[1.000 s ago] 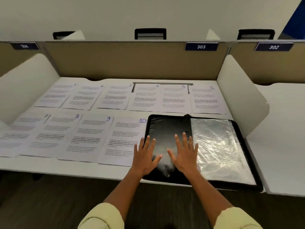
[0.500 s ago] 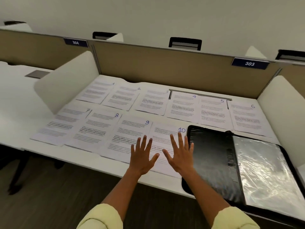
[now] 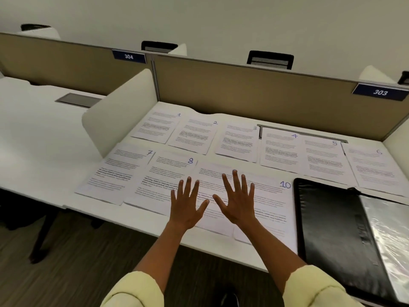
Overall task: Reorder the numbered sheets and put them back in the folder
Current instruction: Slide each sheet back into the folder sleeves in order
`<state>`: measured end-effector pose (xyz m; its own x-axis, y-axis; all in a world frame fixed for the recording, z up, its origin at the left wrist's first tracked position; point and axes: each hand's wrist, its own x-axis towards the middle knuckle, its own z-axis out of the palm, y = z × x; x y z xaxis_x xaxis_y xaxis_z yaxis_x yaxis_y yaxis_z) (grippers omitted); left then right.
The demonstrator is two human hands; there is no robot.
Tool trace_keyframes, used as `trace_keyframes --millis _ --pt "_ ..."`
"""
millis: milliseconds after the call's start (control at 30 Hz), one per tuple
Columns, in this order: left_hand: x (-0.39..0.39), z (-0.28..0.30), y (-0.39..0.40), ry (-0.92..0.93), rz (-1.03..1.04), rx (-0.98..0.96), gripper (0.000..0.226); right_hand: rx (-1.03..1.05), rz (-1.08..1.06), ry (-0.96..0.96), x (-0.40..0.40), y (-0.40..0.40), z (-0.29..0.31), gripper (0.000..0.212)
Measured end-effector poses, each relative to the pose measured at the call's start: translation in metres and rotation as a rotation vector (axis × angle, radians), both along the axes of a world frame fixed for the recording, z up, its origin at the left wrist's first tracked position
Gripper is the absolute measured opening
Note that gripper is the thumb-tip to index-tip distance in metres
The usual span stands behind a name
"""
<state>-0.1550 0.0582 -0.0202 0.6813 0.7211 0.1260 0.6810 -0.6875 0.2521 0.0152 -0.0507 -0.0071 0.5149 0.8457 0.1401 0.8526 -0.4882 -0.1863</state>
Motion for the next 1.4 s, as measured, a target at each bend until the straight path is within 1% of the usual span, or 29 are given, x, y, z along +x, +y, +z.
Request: trace_keyframes --millis 200,333,400,600,733,833,933,1033,1167,1400 --pt "0.000 -0.001 0.056 0.016 0.017 -0.001 0.081 0.033 0.035 -0.002 0.004 0.062 0.000 0.083" --pt "0.007 0.004 0.102 0.032 0.019 0.010 0.081 0.048 0.036 0.037 0.014 0.109 0.003 0.083" --pt "0.011 0.006 0.123 0.053 0.013 0.004 0.083 0.047 0.029 0.052 0.018 0.130 0.003 0.084" --pt "0.025 0.014 0.179 0.032 0.038 -0.012 0.095 0.032 0.059 0.042 0.031 0.187 0.008 0.085" --pt "0.027 0.009 0.214 0.046 0.050 -0.022 0.086 0.053 0.067 0.061 0.035 0.222 0.010 0.086" --pt "0.027 0.002 0.246 0.060 0.042 -0.031 0.089 0.018 0.063 0.069 0.037 0.252 0.009 0.086" --pt "0.028 -0.002 0.277 0.052 0.033 -0.032 0.091 0.034 0.040 0.085 0.036 0.281 0.004 0.084" --pt "0.028 -0.005 0.312 0.073 0.018 -0.072 0.092 0.029 0.001 0.095 0.035 0.311 -0.002 0.085" --pt "0.026 -0.015 0.364 0.071 -0.003 -0.081 0.086 -0.014 -0.043 0.117 0.032 0.353 -0.009 0.087" --pt "0.026 -0.038 0.440 0.037 0.038 -0.069 0.081 -0.113 -0.086 0.166 0.030 0.414 -0.019 0.097"
